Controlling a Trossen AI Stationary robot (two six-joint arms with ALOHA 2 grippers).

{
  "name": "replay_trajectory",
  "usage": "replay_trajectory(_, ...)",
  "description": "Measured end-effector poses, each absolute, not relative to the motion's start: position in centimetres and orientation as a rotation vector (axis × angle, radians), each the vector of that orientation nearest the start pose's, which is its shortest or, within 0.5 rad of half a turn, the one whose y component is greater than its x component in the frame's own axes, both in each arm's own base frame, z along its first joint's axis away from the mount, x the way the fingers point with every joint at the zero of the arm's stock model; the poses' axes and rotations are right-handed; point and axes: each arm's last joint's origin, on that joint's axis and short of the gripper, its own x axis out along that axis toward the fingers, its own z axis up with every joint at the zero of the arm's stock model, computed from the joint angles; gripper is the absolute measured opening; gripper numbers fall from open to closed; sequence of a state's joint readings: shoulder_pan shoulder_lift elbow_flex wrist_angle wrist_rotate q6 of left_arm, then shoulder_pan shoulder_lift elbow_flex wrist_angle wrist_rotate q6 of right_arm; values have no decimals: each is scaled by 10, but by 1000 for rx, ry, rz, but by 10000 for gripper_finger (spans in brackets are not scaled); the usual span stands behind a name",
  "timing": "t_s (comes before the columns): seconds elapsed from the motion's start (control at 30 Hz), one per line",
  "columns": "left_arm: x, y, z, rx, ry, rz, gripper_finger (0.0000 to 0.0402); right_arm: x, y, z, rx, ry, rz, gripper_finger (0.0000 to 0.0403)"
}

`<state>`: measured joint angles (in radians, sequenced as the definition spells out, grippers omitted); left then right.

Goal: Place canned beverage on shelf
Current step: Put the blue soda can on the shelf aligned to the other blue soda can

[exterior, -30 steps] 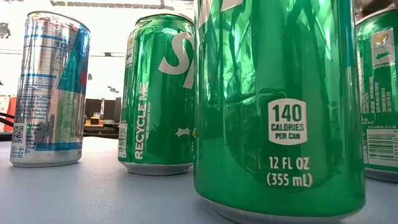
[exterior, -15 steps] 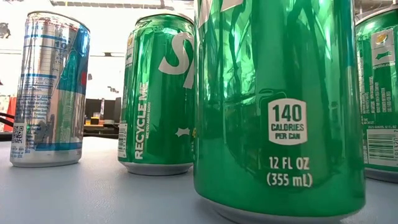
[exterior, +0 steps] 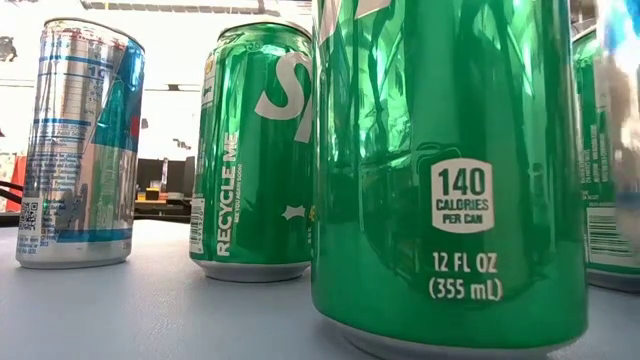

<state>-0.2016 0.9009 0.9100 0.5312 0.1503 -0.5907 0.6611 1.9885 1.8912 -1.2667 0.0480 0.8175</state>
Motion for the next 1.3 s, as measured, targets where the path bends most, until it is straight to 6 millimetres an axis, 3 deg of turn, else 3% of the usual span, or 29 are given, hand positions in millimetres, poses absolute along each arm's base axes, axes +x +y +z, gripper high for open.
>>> replay_trajectory(0.33, 167, -39, 427, -576, -446, -521, 179, 301, 190, 364, 151, 1278, -150, 154)
replay_trajectory(0.5, 160, -38, 428, -552, -438, -508, 179, 294, 166, 405, 134, 1120, -194, 154)
replay_trajectory(0.73, 156, -37, 423, -548, -365, -477, 179, 306, 112, 444, 93, 933, -290, 154)
replay_trajectory(1.03, 148, -35, 425, -561, -357, -498, 179, 349, 35, 463, -3, 700, -277, 154)
replay_trajectory(1.3, 138, -30, 423, -548, -331, -463, 179, 357, -23, 473, -33, 593, -332, 154)
